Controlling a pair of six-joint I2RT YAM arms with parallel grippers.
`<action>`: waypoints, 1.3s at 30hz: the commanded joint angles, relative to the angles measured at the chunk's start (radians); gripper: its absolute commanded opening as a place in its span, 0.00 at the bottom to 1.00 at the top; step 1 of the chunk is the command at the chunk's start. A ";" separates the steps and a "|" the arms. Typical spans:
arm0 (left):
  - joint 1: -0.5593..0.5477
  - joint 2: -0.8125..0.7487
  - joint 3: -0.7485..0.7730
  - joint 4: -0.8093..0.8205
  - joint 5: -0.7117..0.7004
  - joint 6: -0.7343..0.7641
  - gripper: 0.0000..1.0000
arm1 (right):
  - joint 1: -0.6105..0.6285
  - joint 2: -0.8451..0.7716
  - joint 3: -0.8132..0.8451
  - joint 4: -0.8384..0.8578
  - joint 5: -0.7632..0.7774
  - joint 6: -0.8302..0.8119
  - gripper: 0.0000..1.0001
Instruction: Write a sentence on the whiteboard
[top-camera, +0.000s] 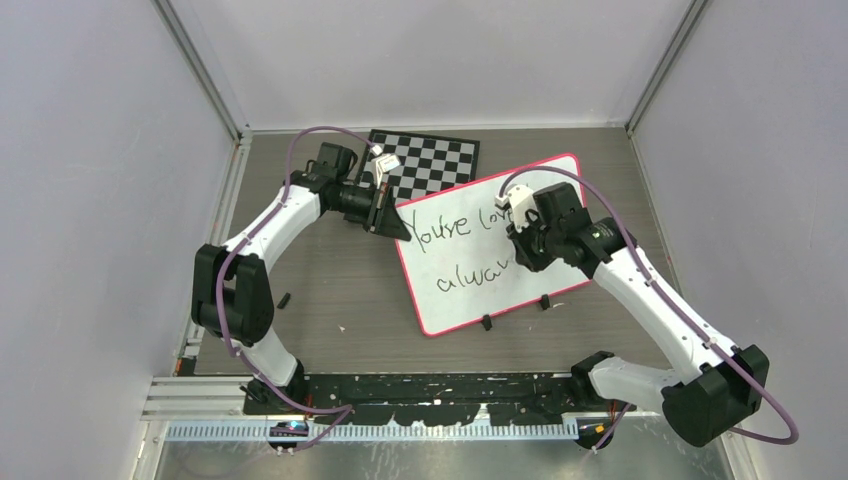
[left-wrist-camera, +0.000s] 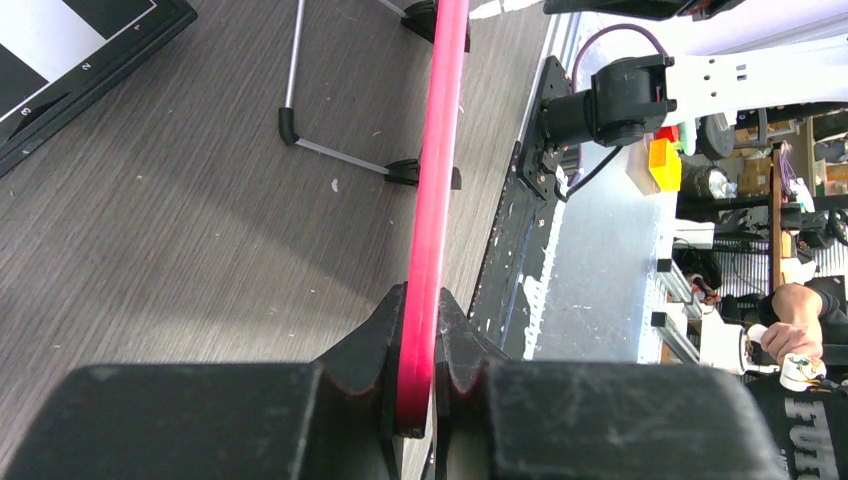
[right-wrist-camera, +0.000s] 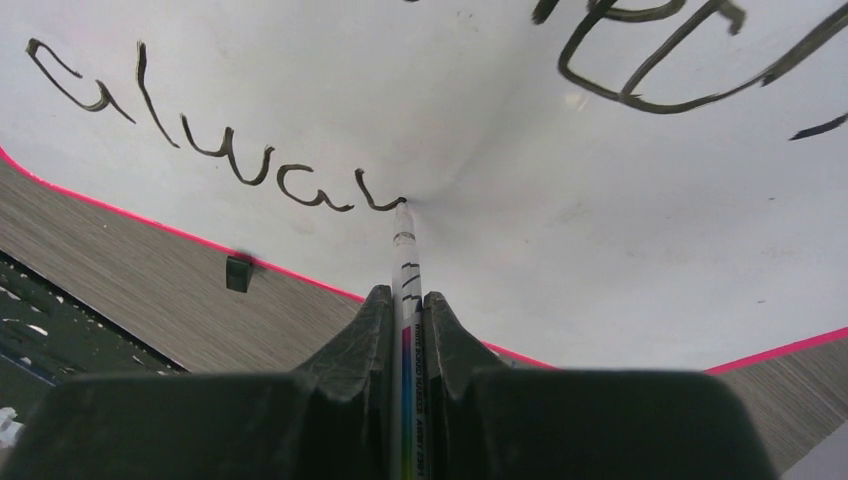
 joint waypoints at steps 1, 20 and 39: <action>-0.013 0.024 0.023 0.000 -0.075 0.030 0.00 | -0.024 0.025 0.071 0.064 0.028 -0.018 0.00; -0.013 0.032 0.023 -0.001 -0.075 0.036 0.00 | -0.024 -0.040 -0.072 -0.007 -0.038 -0.019 0.00; -0.013 0.039 0.035 -0.010 -0.068 0.044 0.00 | -0.039 -0.063 0.041 -0.065 -0.139 0.013 0.00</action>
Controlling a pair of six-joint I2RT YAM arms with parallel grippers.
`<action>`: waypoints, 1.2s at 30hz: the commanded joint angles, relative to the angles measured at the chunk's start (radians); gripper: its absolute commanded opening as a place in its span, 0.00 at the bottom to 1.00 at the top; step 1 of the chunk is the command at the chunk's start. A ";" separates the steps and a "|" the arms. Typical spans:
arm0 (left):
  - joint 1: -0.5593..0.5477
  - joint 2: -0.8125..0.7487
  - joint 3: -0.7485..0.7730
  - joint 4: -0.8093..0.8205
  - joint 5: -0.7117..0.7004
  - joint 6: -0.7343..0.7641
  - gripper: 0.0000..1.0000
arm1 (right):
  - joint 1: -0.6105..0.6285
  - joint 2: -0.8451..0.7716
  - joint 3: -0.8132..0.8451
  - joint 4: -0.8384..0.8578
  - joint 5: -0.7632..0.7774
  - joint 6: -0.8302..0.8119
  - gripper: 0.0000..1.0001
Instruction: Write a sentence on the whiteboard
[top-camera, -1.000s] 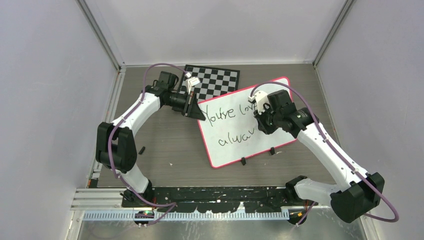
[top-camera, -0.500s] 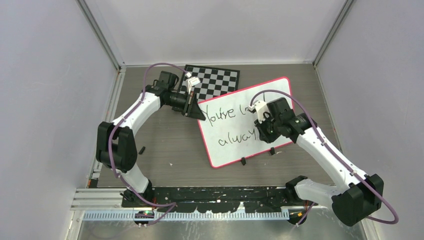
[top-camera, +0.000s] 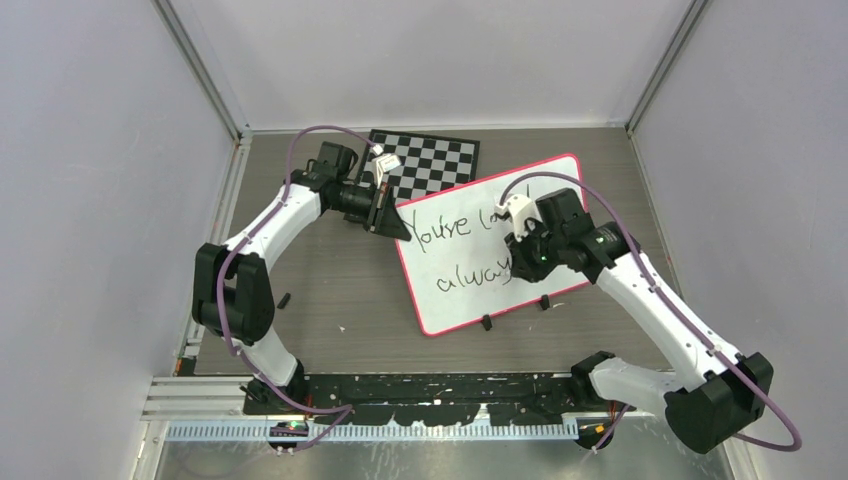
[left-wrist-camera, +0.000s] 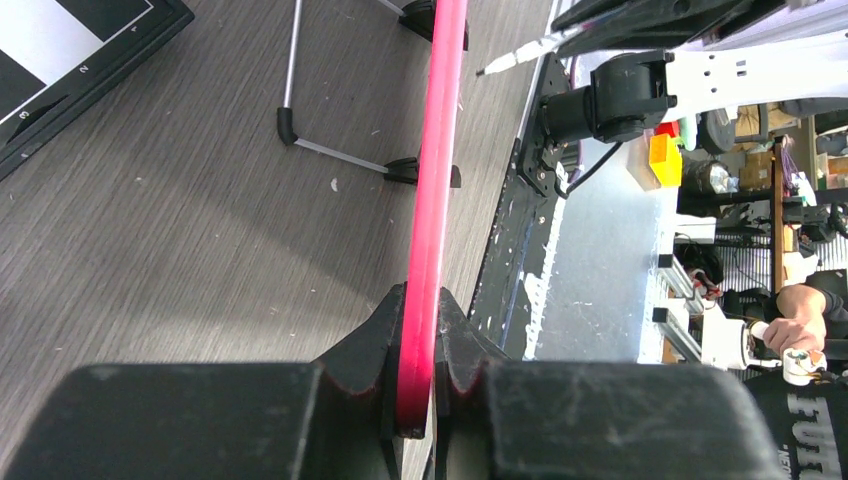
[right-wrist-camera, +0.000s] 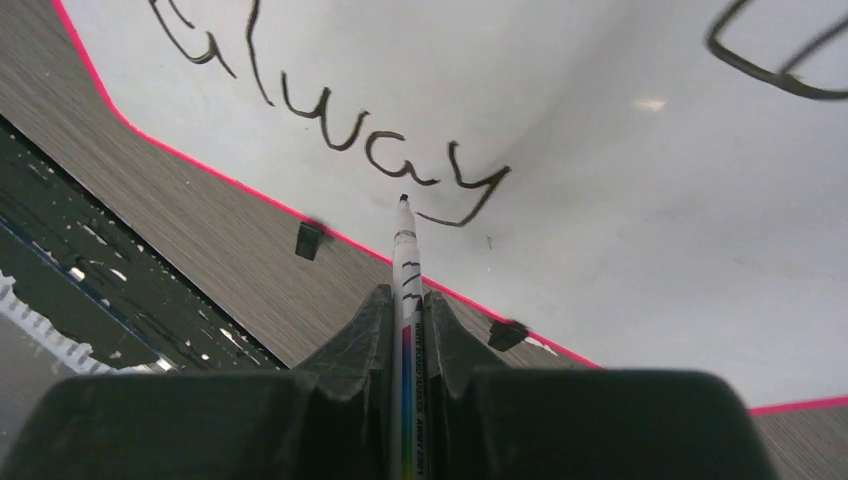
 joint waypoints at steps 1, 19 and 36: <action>-0.013 0.033 0.025 0.005 -0.069 0.027 0.00 | -0.076 -0.058 0.053 -0.016 0.027 0.005 0.00; -0.013 0.040 0.011 0.033 -0.053 0.022 0.00 | -0.177 0.039 0.084 0.073 0.101 0.007 0.00; -0.013 0.041 0.011 0.026 -0.055 0.033 0.00 | -0.176 0.044 0.044 0.018 0.063 -0.041 0.00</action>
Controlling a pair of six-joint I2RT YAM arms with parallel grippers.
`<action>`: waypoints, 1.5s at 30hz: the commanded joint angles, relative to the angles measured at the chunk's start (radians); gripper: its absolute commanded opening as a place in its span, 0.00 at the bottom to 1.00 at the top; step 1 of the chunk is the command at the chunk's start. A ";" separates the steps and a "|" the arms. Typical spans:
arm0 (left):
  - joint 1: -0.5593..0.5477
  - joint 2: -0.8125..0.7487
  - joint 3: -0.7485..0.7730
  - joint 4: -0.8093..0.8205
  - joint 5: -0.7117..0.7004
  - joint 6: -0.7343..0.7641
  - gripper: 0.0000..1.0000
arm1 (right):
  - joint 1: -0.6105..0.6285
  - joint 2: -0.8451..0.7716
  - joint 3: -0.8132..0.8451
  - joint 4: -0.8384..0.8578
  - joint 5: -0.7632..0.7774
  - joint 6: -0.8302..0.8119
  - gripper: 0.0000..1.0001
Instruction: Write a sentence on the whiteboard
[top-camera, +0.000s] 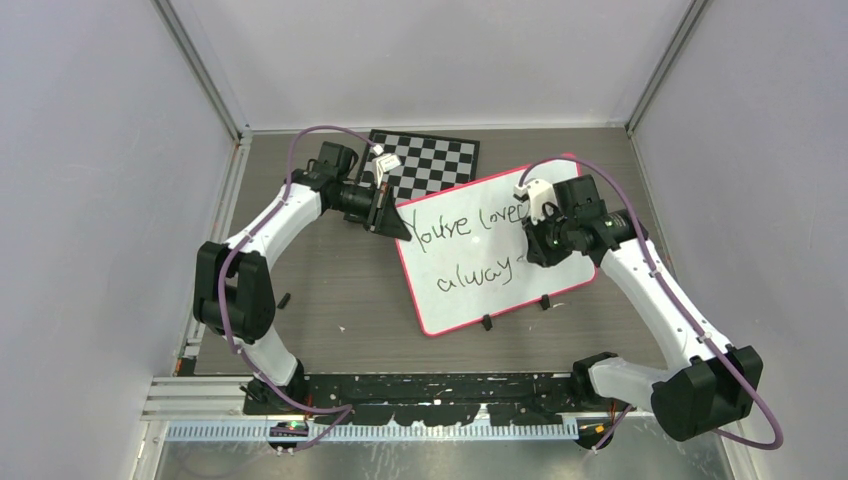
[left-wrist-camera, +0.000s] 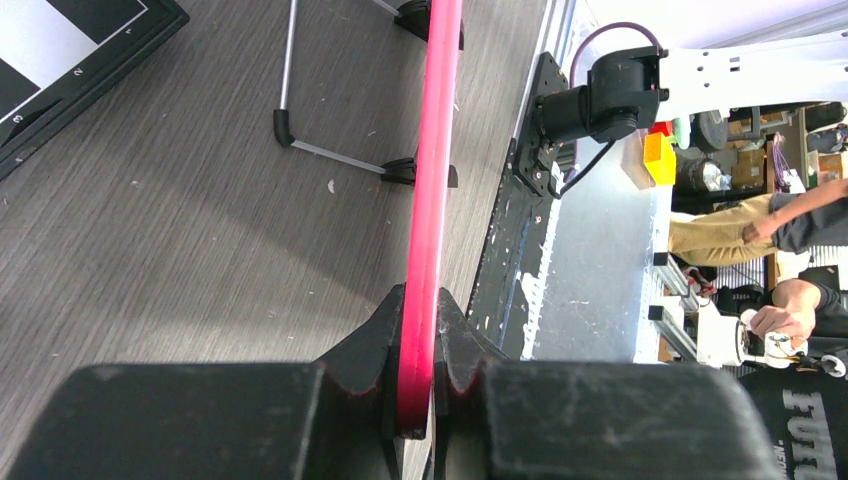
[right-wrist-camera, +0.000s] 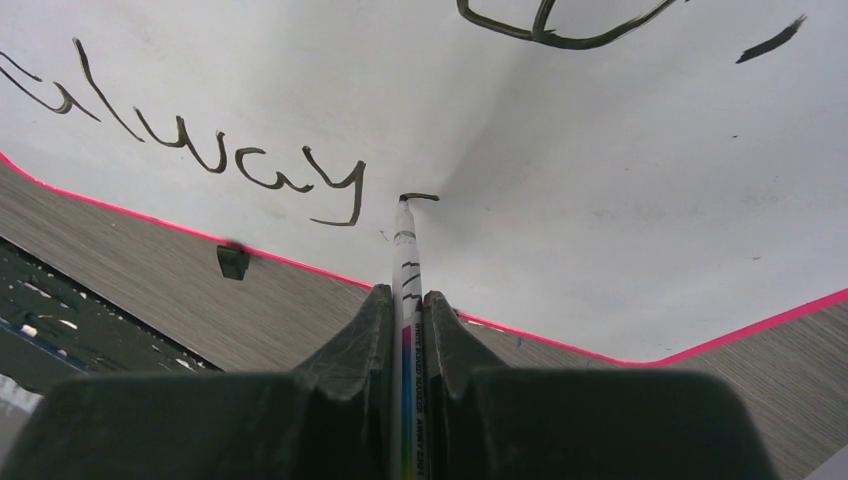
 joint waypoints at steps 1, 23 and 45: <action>-0.014 0.029 0.008 0.024 -0.070 0.029 0.00 | -0.002 -0.006 -0.005 0.024 0.039 -0.035 0.00; -0.014 0.037 0.007 0.026 -0.070 0.029 0.00 | -0.024 -0.011 -0.017 -0.047 -0.031 -0.055 0.00; -0.014 0.028 0.004 0.024 -0.070 0.032 0.00 | -0.063 -0.019 0.016 -0.077 0.028 -0.089 0.00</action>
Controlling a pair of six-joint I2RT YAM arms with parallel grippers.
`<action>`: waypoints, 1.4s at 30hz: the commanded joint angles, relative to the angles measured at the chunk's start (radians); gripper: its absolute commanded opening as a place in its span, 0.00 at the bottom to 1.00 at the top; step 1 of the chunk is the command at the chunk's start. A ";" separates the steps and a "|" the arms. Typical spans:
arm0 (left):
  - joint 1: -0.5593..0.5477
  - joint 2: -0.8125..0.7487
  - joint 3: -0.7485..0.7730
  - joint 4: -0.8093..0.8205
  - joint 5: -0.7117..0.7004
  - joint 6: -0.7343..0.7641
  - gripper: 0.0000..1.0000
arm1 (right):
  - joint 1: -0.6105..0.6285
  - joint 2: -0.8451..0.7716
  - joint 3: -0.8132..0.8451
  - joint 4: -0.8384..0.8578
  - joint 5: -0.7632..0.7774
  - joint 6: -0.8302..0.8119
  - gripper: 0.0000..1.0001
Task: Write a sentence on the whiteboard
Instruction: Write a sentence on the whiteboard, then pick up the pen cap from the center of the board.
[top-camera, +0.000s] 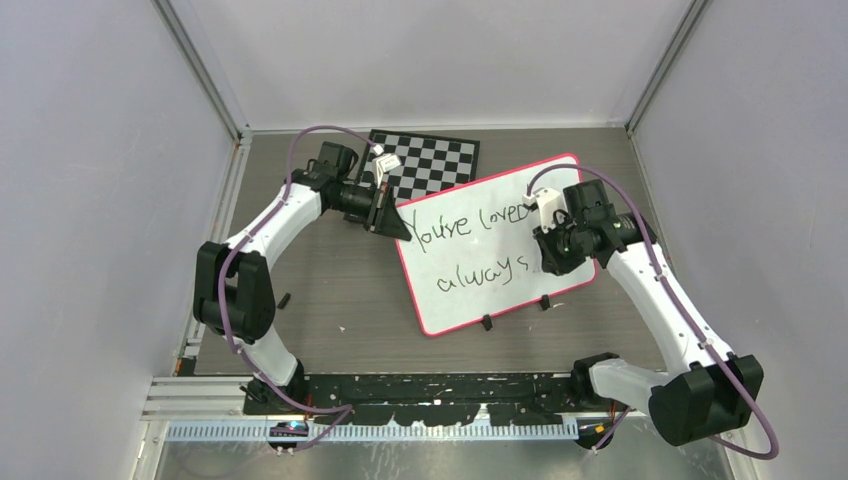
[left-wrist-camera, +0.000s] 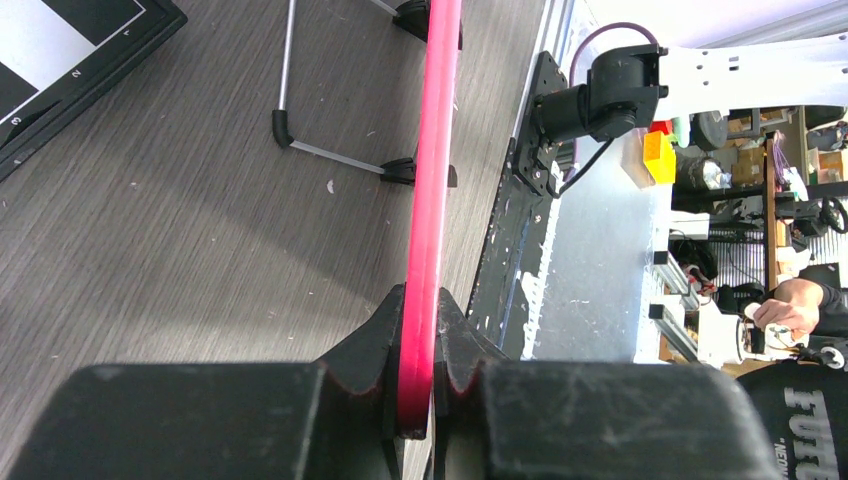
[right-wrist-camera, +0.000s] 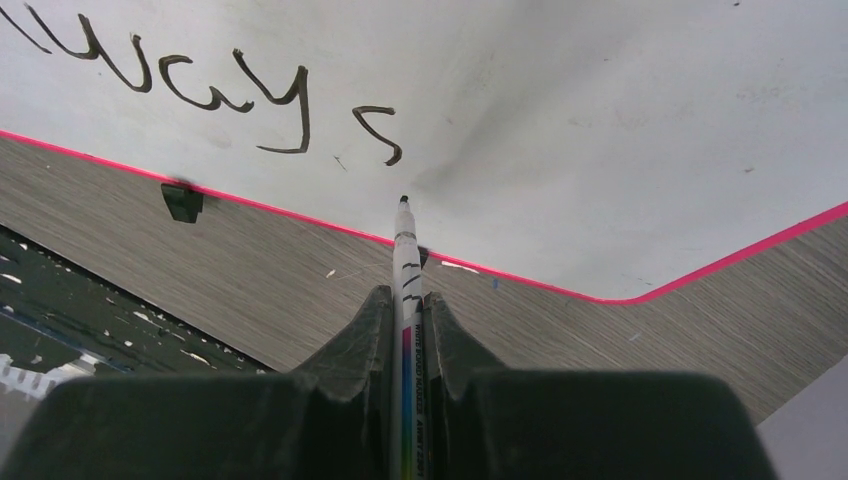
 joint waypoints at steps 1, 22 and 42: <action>-0.014 0.027 0.003 0.024 -0.073 0.028 0.00 | -0.002 0.019 0.025 0.042 0.008 -0.003 0.00; -0.014 0.024 -0.003 0.032 -0.084 0.026 0.05 | -0.002 -0.035 0.136 -0.117 -0.112 -0.017 0.00; 0.055 -0.069 0.011 0.024 -0.107 -0.011 0.84 | -0.002 -0.022 0.180 -0.089 -0.314 0.059 0.00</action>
